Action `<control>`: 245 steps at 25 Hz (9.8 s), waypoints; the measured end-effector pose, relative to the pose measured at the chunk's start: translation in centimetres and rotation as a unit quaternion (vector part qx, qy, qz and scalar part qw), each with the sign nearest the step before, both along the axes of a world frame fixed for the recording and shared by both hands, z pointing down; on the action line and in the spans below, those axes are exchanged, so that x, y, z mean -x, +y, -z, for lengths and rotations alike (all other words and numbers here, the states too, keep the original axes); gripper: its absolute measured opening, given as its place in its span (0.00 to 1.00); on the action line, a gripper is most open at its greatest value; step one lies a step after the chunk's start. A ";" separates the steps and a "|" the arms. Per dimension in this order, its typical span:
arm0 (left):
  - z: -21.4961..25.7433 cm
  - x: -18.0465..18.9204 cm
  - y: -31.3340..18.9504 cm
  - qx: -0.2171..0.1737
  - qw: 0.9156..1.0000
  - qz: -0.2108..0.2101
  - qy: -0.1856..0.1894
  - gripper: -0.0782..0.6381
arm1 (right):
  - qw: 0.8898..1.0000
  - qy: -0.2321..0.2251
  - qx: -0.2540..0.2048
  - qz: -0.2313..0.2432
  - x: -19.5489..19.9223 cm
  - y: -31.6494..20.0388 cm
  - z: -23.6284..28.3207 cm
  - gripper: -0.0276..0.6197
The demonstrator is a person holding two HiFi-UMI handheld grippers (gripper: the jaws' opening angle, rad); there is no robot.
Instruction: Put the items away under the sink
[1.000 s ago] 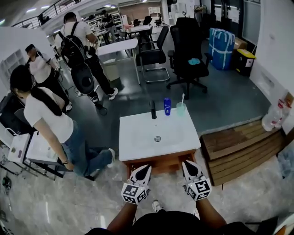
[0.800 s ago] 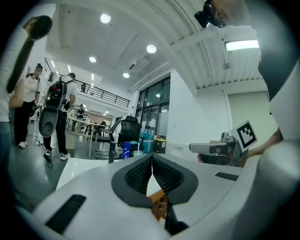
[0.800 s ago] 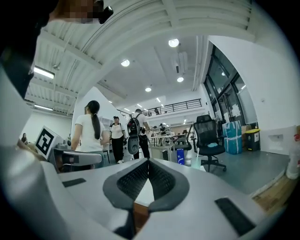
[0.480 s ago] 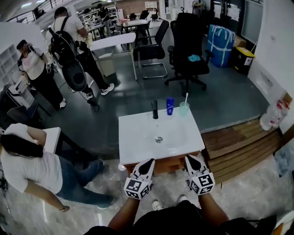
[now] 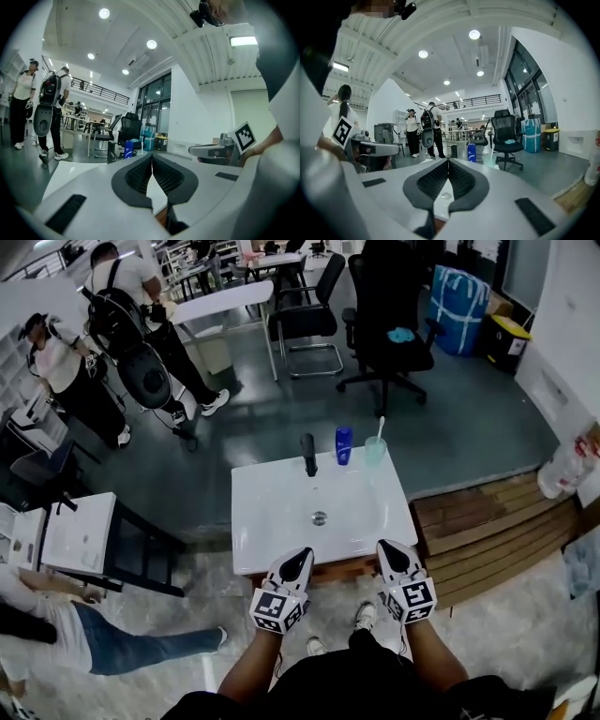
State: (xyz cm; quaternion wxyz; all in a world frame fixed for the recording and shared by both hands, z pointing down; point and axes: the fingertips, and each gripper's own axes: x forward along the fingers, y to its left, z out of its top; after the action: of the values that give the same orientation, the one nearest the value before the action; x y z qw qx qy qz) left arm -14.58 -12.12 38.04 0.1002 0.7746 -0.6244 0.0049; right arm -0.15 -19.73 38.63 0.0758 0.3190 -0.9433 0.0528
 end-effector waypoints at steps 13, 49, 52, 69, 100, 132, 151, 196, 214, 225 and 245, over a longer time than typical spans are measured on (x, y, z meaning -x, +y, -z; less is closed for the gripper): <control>-3.0 0.6 -7.5 0.030 0.998 0.046 0.002 0.14 | 0.999 0.035 -0.002 0.013 1.4 -10.3 -4.2 0.07; -7.8 1.7 -12.5 0.102 0.987 0.120 -0.023 0.14 | 0.988 0.119 0.095 -0.040 9.8 -36.0 -17.1 0.68; -7.8 1.9 -12.2 0.103 0.987 0.124 -0.025 0.14 | 0.988 0.129 0.072 -0.035 9.8 -36.2 -17.2 0.62; -7.0 0.9 -9.9 0.089 0.989 0.118 -0.026 0.14 | 0.997 0.076 0.010 -0.016 7.9 -30.4 -10.8 0.61; -3.4 2.9 9.8 0.027 0.999 -0.015 -0.028 0.14 | 0.992 0.048 -0.012 -0.113 -0.5 4.5 -1.6 0.61; -24.4 0.6 7.2 0.039 0.992 0.114 -0.047 0.14 | 1.000 0.008 -0.016 -0.024 -0.6 7.0 -22.1 0.61; -46.9 4.0 1.5 -0.054 0.989 0.127 -0.062 0.14 | 0.997 -0.029 -0.063 -0.028 4.1 3.7 -46.0 0.61; -49.4 5.1 1.4 -0.011 0.988 0.145 -0.058 0.14 | 1.000 0.023 0.006 -0.003 11.1 -9.5 -48.7 0.65; -32.0 1.2 6.7 0.060 0.984 0.168 -0.016 0.14 | 0.999 0.045 -0.013 -0.009 2.3 4.8 -29.7 0.07; -8.5 -1.0 9.0 0.075 0.985 0.147 -0.040 0.14 | 0.998 0.055 -0.020 0.030 -0.9 8.3 -7.2 0.07; 1.4 -5.1 7.8 0.014 0.986 0.160 -0.038 0.14 | 0.997 0.025 -0.066 0.028 -5.4 8.0 2.2 0.07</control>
State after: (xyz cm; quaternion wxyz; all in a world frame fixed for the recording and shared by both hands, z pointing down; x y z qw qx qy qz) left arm -9.44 -4.37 36.68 0.0866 0.6624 -0.7436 0.0265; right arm 5.30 -11.71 36.44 0.0795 0.2979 -0.9511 -0.0199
